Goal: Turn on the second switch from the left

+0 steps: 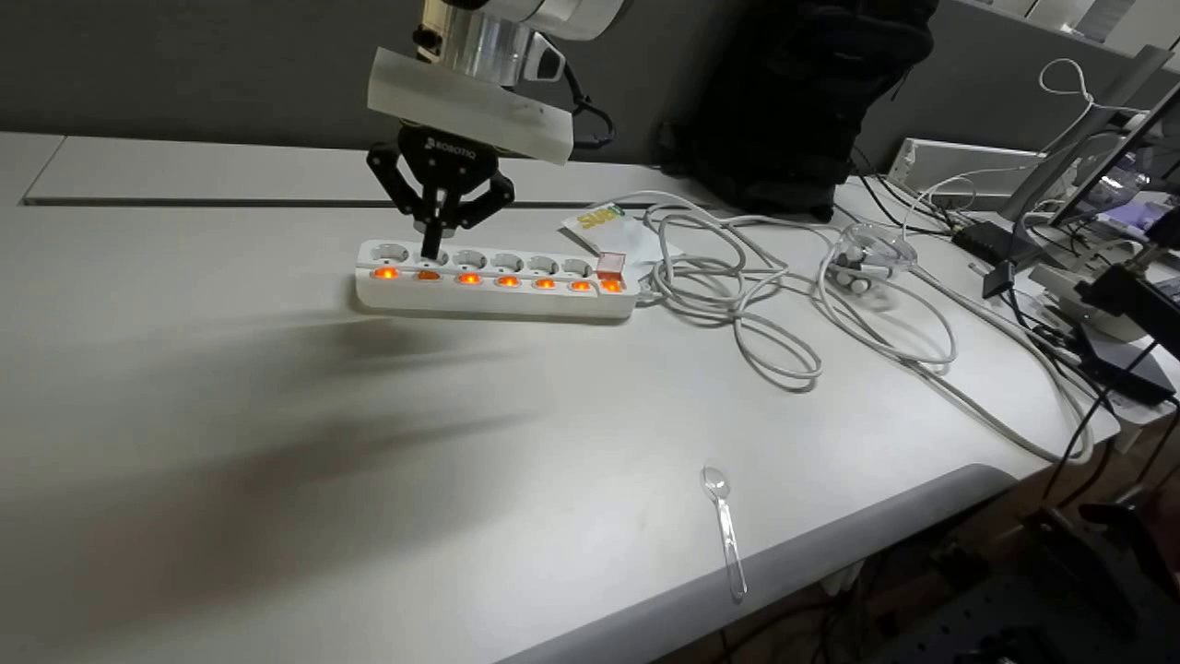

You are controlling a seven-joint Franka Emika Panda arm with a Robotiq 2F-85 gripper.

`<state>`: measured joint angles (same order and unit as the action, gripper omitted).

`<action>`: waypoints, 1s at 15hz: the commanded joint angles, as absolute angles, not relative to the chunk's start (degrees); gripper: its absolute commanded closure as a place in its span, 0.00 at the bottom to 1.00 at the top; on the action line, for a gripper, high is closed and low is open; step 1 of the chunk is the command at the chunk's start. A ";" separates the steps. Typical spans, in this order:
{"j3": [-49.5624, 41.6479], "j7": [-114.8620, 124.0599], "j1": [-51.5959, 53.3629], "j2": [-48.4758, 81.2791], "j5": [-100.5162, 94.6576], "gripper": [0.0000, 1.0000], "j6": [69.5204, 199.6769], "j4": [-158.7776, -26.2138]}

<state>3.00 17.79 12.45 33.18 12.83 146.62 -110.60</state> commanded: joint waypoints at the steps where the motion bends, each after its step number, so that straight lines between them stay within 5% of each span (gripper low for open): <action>1: 2.16 18.99 13.15 35.21 9.58 1.00 147.16 -109.39; 15: 1.03 18.69 16.77 36.87 1.86 1.00 153.38 -109.81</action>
